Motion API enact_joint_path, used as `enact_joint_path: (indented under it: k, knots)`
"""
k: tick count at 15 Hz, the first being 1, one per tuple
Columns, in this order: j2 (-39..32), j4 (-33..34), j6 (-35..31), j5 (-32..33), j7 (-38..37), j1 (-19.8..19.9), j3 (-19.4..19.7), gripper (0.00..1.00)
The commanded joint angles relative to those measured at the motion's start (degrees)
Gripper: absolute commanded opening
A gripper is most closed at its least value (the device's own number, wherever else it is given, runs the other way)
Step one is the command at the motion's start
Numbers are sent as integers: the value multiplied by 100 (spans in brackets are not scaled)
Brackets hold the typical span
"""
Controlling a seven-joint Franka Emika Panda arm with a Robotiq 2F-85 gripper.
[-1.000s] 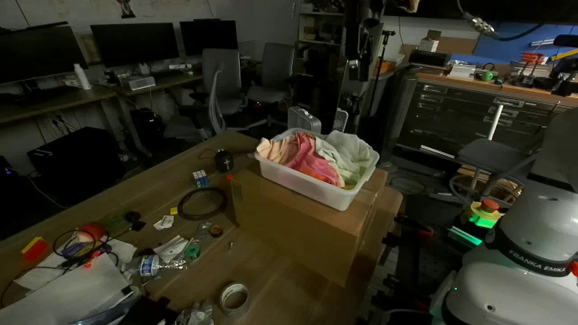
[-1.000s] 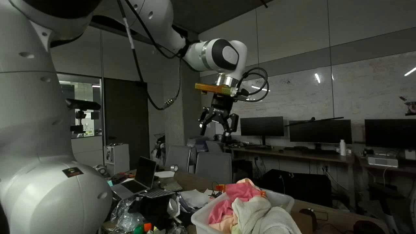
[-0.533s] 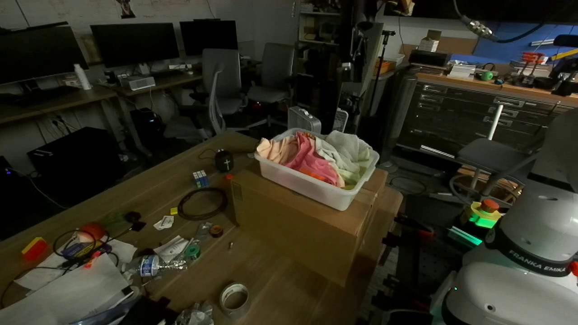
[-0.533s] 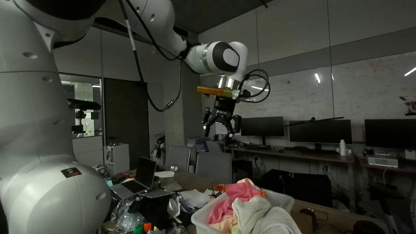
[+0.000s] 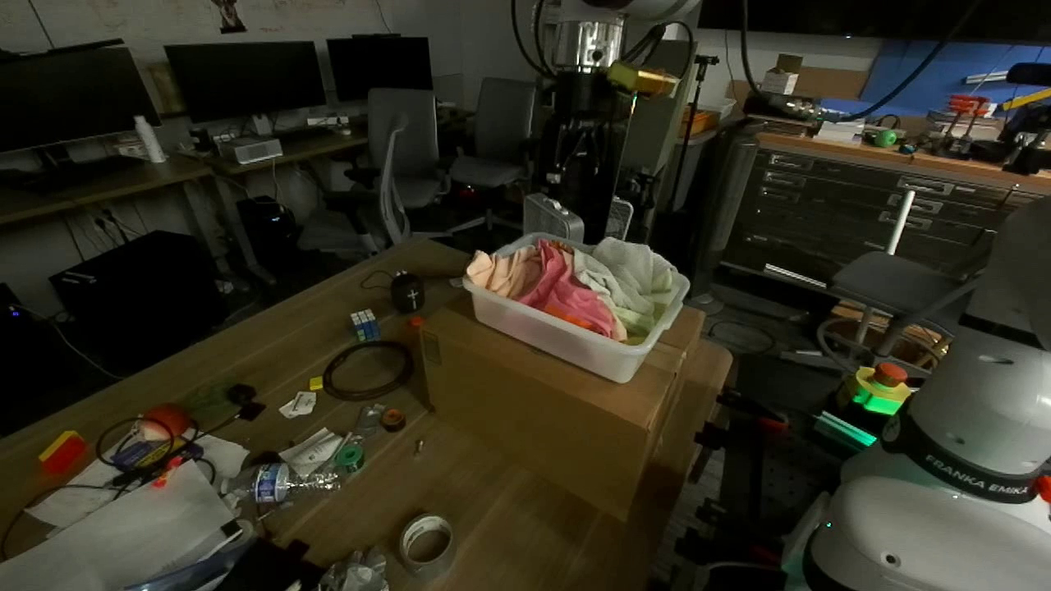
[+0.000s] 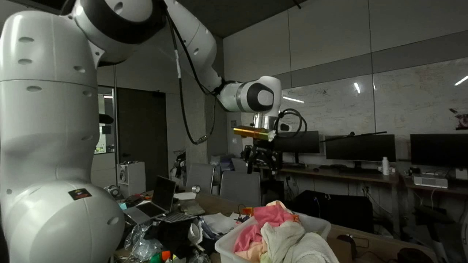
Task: Take the clothing out of the white storage bin and put them on the table
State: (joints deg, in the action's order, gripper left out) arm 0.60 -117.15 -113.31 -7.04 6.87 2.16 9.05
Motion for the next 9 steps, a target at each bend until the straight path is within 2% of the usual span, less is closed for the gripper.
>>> enact_joint_path:
  k: [1, 9]
  knots:
    - [-552, 295, -188, 138, -162, 94, -192, 100]
    - [-1362, 659, -287, 563, -318, 124, -252, 100]
